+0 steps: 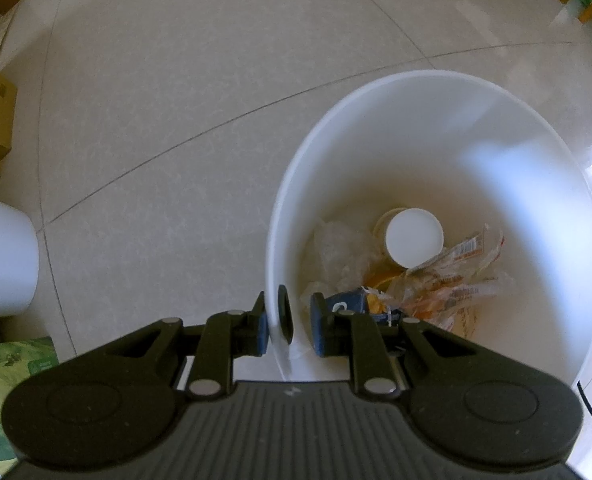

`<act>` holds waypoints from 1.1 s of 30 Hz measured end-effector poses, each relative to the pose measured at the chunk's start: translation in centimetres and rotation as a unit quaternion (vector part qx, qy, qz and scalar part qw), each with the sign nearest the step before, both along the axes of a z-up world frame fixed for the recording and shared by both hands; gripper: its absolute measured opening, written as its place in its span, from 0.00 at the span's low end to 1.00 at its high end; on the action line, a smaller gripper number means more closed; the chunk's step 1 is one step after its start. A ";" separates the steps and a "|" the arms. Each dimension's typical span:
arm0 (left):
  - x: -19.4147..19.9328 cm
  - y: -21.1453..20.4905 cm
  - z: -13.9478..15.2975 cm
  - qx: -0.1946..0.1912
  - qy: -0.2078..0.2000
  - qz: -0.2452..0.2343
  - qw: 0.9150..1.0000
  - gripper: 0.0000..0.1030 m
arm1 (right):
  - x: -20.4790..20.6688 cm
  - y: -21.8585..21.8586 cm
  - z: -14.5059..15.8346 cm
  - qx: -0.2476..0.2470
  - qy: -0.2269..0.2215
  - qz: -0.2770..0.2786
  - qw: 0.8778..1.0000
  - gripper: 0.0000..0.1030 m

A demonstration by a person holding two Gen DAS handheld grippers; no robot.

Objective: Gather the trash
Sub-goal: 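Carry the crumpled paper over the bin and open the right tool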

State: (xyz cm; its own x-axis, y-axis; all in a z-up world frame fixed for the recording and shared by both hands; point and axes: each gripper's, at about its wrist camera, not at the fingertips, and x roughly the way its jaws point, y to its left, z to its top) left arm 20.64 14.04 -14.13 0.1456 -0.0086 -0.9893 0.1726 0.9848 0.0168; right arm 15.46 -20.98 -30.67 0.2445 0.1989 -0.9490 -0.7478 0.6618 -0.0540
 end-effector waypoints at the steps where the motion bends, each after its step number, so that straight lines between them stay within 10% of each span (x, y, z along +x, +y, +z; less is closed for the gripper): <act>1: 0.0 0.0 0.0 0.001 0.001 0.000 1.000 0.18 | -0.1 -0.3 0.4 -0.001 -0.001 -0.009 1.000 0.53; 18: -0.1 -0.1 -0.1 0.005 -0.001 -0.007 1.000 0.18 | -1.3 -5.1 20.5 -0.004 -0.035 -0.051 0.998 0.53; 24: -0.2 -0.4 -0.3 0.008 -0.001 -0.014 1.000 0.18 | -2.5 -1.5 28.5 0.039 -0.051 0.002 0.998 0.53; 33: -0.4 -0.6 -0.6 0.016 -0.002 -0.031 0.999 0.18 | -4.1 7.3 31.8 0.111 -0.021 0.055 0.992 0.53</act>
State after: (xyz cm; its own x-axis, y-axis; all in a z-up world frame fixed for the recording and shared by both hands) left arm 20.21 13.47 -14.70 0.1487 0.0139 -0.9888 0.2338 0.9711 0.0488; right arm 11.40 -13.71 1.12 0.2475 0.4292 -0.8687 -0.8159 0.5758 0.0520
